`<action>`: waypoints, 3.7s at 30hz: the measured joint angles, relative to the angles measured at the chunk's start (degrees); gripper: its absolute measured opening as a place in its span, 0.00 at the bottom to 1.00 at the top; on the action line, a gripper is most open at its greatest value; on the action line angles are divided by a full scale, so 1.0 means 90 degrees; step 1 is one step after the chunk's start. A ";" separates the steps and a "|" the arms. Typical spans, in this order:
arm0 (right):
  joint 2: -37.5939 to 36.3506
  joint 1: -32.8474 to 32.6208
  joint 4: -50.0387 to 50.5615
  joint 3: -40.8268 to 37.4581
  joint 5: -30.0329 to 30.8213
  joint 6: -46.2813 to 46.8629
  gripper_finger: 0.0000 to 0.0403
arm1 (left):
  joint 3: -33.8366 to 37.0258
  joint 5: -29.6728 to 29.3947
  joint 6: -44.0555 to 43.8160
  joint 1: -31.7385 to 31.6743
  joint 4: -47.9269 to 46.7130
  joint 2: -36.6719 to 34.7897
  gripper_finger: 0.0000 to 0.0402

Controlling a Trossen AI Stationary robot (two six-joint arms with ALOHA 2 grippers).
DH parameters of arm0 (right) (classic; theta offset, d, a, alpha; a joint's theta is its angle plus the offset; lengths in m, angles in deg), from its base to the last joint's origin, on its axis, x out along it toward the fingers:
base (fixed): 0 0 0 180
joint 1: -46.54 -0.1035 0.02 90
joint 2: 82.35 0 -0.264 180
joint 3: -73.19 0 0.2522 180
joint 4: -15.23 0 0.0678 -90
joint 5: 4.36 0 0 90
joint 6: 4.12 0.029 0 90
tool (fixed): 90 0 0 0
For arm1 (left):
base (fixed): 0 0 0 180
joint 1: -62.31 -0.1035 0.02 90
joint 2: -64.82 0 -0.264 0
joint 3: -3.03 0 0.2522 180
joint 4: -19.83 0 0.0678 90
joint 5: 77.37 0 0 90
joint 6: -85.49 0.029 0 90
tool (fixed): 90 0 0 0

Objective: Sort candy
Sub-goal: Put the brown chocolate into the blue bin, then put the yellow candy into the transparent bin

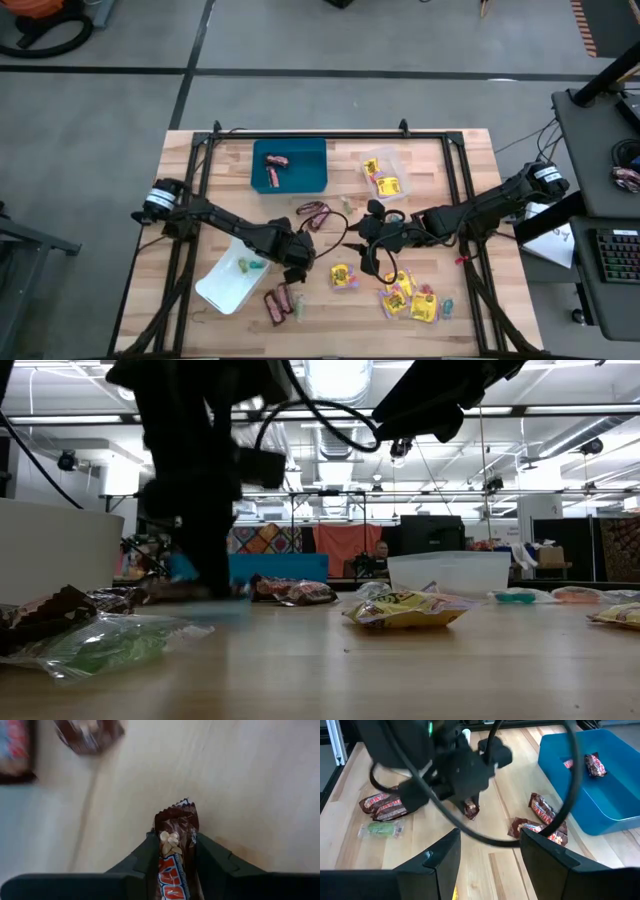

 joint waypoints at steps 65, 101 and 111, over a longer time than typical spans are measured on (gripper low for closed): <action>0.0007 0.0002 0.0725 -0.0002 0.0283 0.1217 0.48 | -0.0644 0.0901 0.3895 -0.4502 0.0587 -0.1411 0.43; 0.1616 -0.0614 -0.0073 -0.0549 -0.0838 0.1996 0.48 | 0.0724 -0.0287 0.2354 0.0499 0.2752 -0.2255 0.43; 0.2137 -0.0610 -0.0580 -0.0517 -0.0835 0.2421 0.48 | 0.1433 -0.0293 0.1964 0.0587 0.3730 -0.2250 0.40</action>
